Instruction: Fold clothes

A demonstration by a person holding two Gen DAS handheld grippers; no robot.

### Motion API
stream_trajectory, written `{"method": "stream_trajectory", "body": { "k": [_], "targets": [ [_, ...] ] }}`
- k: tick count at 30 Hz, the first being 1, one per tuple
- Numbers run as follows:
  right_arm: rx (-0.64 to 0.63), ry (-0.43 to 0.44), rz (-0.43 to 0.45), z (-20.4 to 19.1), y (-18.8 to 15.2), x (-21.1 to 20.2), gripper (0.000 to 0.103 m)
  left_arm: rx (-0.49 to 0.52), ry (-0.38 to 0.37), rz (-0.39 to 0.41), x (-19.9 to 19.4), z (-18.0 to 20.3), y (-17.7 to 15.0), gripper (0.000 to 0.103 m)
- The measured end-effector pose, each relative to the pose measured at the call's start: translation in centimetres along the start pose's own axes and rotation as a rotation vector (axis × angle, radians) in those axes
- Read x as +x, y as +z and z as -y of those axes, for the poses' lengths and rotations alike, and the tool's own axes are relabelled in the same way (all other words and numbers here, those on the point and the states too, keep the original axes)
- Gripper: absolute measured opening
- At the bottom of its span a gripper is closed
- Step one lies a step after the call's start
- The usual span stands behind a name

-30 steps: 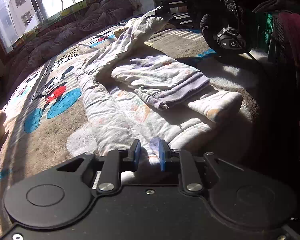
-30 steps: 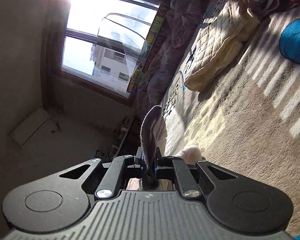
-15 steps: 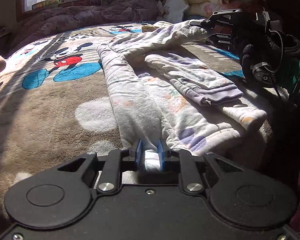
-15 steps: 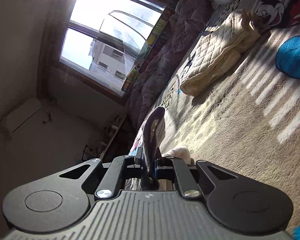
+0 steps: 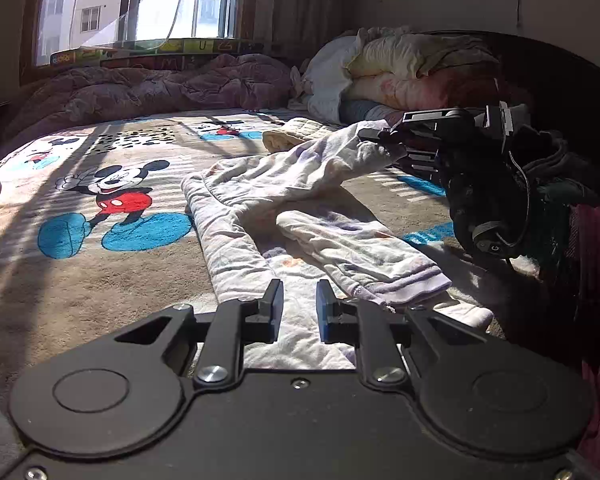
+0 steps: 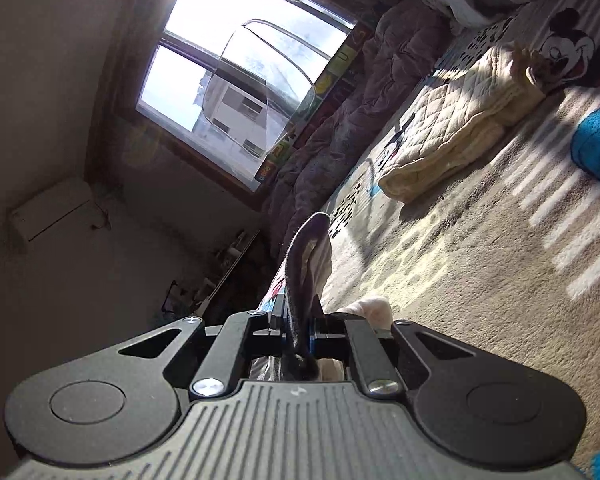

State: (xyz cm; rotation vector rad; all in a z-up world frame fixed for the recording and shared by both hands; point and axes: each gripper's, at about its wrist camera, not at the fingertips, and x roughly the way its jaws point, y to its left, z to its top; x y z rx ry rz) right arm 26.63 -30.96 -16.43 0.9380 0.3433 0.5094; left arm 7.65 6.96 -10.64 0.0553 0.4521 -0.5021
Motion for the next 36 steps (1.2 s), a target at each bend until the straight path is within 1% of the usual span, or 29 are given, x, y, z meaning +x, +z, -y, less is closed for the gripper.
{"method": "stream_trajectory", "body": {
  "k": [3,5,6,9,12,13,15,18,20,21,23,24,26,28,30,31,32,33,34,35,36],
  "targets": [
    [-0.012,-0.008,0.002,-0.1,0.1,0.1,0.011,0.096,0.018,0.049,2.7,-2.3,2.9,0.014],
    [-0.017,-0.012,0.002,-0.2,0.1,0.3,0.011,0.136,0.037,0.061,5.6,-4.1,4.7,0.014],
    [-0.020,-0.016,0.002,-0.2,0.0,0.3,0.011,0.136,0.043,0.061,7.1,-5.0,5.4,0.014],
    [-0.032,-0.030,-0.001,-0.3,-0.1,0.4,0.011,0.069,0.048,0.044,11.9,-7.9,7.0,0.014],
    [-0.047,-0.053,-0.006,-0.2,-0.1,0.3,0.011,0.000,0.043,0.029,15.9,-10.0,7.7,0.014],
    [-0.050,-0.059,-0.006,-0.1,-0.1,0.2,0.011,-0.010,0.029,0.015,16.9,-10.3,7.8,0.014],
    [-0.060,-0.065,-0.007,-0.1,-0.1,0.0,0.011,-0.028,0.008,-0.064,19.5,-10.8,7.8,0.014],
    [-0.097,-0.069,-0.011,-0.5,-0.3,-0.2,0.011,-0.051,-0.004,-0.153,21.6,-10.9,7.8,0.015],
    [-0.146,-0.074,-0.016,-1.2,-0.6,-0.3,0.011,-0.066,-0.012,-0.212,23.0,-11.0,7.9,0.016],
    [-0.170,-0.077,-0.018,-1.6,-0.7,-0.3,0.011,-0.083,-0.024,-0.227,23.3,-11.4,7.8,0.017],
    [-0.205,-0.090,-0.005,-2.4,-0.9,-0.7,0.011,-0.155,-0.062,-0.215,22.6,-12.1,7.1,0.018],
    [-0.214,-0.091,0.002,-2.7,-1.1,-0.8,0.011,-0.206,-0.090,-0.203,22.3,-12.7,7.2,0.021],
    [-0.291,-0.094,0.017,-4.5,-1.6,-1.0,0.011,-0.302,-0.142,-0.179,21.8,-13.8,7.4,0.026],
    [-0.368,-0.098,0.021,-6.2,-2.2,-1.1,0.011,-0.411,-0.191,-0.150,21.4,-14.9,7.5,0.026],
    [-0.498,-0.115,0.031,-8.6,-3.2,-1.2,0.011,-0.528,-0.241,-0.129,21.4,-15.8,7.6,0.026],
    [-0.570,-0.126,0.034,-9.8,-3.7,-1.3,0.011,-0.573,-0.255,-0.131,21.5,-16.1,7.6,0.028],
    [-0.645,-0.130,0.028,-11.0,-4.5,-1.3,0.011,-0.626,-0.270,-0.134,21.6,-16.4,7.4,0.038],
    [-0.720,-0.133,0.022,-12.1,-5.4,-1.3,0.011,-0.706,-0.294,-0.137,21.9,-17.0,7.0,0.054],
    [-0.795,-0.137,0.016,-13.3,-6.2,-1.3,0.011,-0.781,-0.323,-0.139,22.1,-17.5,6.6,0.058],
    [-0.866,-0.132,-0.010,-14.3,-7.4,-1.2,0.011,-0.830,-0.347,-0.138,22.2,-17.9,6.4,0.061],
    [-0.936,-0.127,-0.035,-15.3,-8.7,-1.1,0.011,-0.875,-0.366,-0.139,22.3,-18.2,6.2,0.062]
  ]
}}
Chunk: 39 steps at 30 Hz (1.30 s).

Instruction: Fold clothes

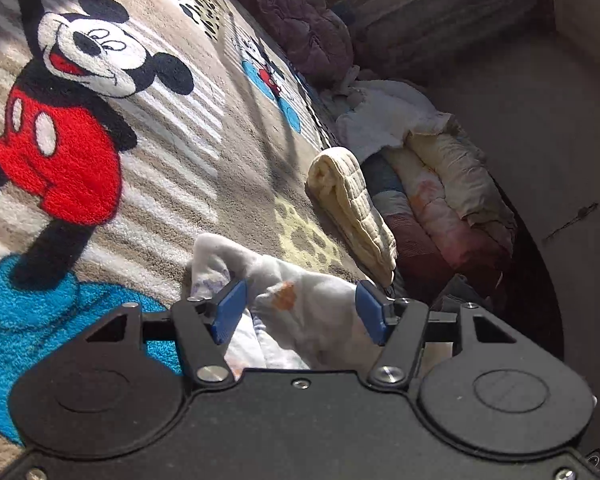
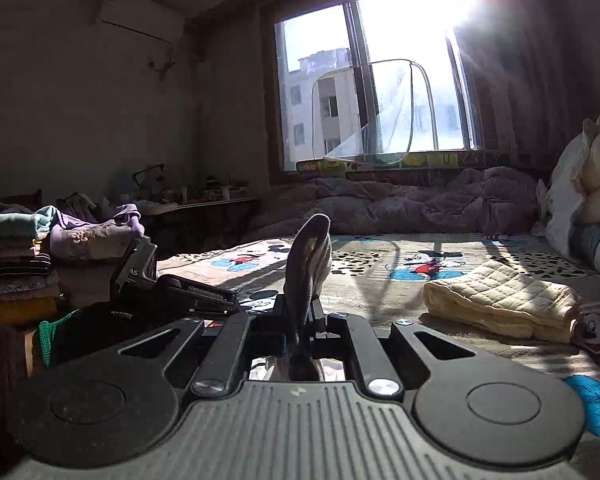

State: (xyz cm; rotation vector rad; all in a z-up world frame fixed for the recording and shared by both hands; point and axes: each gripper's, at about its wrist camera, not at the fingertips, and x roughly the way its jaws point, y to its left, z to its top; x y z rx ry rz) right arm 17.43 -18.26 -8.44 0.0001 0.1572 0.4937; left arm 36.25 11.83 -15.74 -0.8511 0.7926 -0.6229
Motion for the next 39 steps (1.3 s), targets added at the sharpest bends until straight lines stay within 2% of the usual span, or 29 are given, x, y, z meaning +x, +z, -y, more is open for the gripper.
{"method": "stream_trajectory", "body": {
  "k": [2,5,9,12,19,23,26,29,34,37,39],
  "targets": [
    [-0.144,0.026,-0.032,-3.2,0.1,-0.1,0.011,-0.063,-0.024,-0.001,-0.1,-0.5,0.4,0.063],
    [-0.331,0.058,-0.136,-8.0,-1.4,0.7,0.011,-0.113,-0.032,-0.002,0.0,-1.0,0.4,0.064],
    [-0.516,0.122,-0.245,-13.9,-3.9,1.6,0.011,-0.145,-0.044,-0.006,0.0,-1.3,0.7,0.064],
    [-0.577,0.161,-0.289,-16.5,-4.4,1.8,0.011,-0.157,-0.054,-0.013,-0.1,-1.5,0.8,0.064],
    [-0.559,0.177,-0.407,-15.6,-4.2,1.0,0.011,-0.161,-0.056,-0.022,0.1,-2.0,1.0,0.064],
    [-0.587,0.185,-0.442,-15.1,-4.5,0.0,0.011,-0.158,-0.057,-0.026,0.2,-2.2,0.9,0.064],
    [-0.653,0.199,-0.511,-15.8,-5.9,0.7,0.011,-0.149,-0.054,-0.029,0.2,-2.2,0.9,0.064],
    [-0.629,0.202,-0.541,-15.8,-5.7,0.7,0.012,-0.127,-0.046,-0.026,-0.3,-1.9,0.9,0.064],
    [-0.528,0.264,-0.541,-16.0,-2.9,-1.8,0.027,-0.054,-0.024,-0.022,-1.5,-0.5,0.9,0.066],
    [-0.483,0.260,-0.535,-15.6,-1.5,-3.1,0.027,-0.019,-0.013,0.000,-3.0,0.0,0.8,0.066],
    [-0.461,0.227,-0.497,-14.9,-0.6,-2.9,0.027,0.030,-0.012,0.023,-4.4,0.6,0.7,0.066]
  ]
}}
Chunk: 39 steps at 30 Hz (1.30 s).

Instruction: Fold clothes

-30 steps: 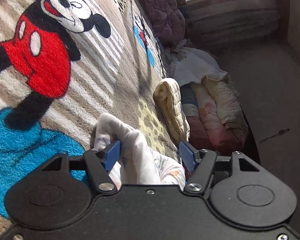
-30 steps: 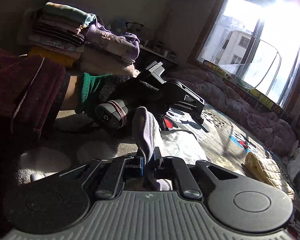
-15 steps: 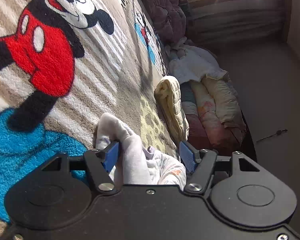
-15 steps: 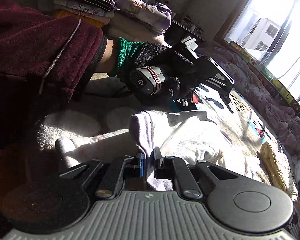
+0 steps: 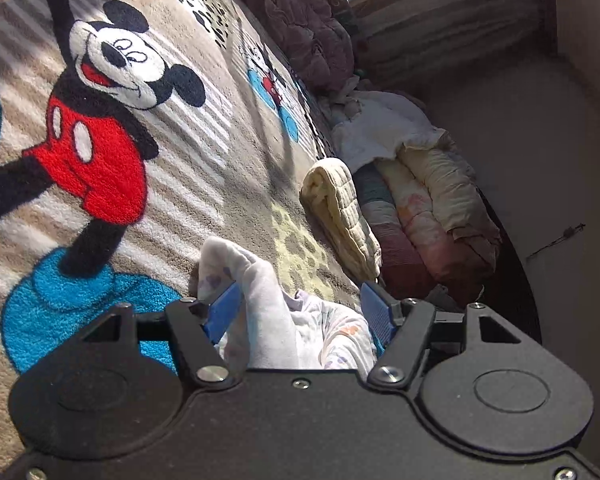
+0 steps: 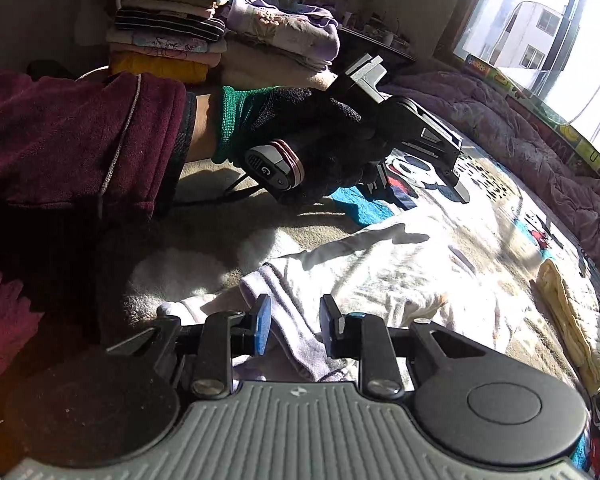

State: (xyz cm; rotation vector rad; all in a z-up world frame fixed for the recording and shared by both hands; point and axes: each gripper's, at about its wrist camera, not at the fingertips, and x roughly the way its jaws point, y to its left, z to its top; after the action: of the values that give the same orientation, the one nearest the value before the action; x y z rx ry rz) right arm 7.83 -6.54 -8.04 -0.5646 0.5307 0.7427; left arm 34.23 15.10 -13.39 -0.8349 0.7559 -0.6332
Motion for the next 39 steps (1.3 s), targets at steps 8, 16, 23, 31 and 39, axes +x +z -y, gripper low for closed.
{"method": "stream_trajectory", "body": {
  "k": [8,16,23,31,39],
  "targets": [
    [0.020,-0.125,0.025,4.0,1.0,4.9,0.027,0.410,-0.052,0.003,-2.3,4.8,-3.0,0.056],
    [0.119,-0.129,-0.009,7.5,-0.4,9.7,0.035,0.788,0.250,-0.151,4.3,5.5,-7.8,0.051],
    [0.283,-0.019,0.043,10.0,-3.3,11.2,0.035,0.790,0.232,-0.131,3.9,5.1,-7.6,0.053],
    [0.290,0.004,0.147,10.8,-2.5,5.6,0.033,0.545,-0.078,-0.083,-2.8,5.8,-6.2,0.047],
    [0.725,0.307,0.263,16.7,-6.9,5.5,0.033,0.169,-0.344,-0.255,-2.2,3.3,-6.7,0.076]
  ]
}}
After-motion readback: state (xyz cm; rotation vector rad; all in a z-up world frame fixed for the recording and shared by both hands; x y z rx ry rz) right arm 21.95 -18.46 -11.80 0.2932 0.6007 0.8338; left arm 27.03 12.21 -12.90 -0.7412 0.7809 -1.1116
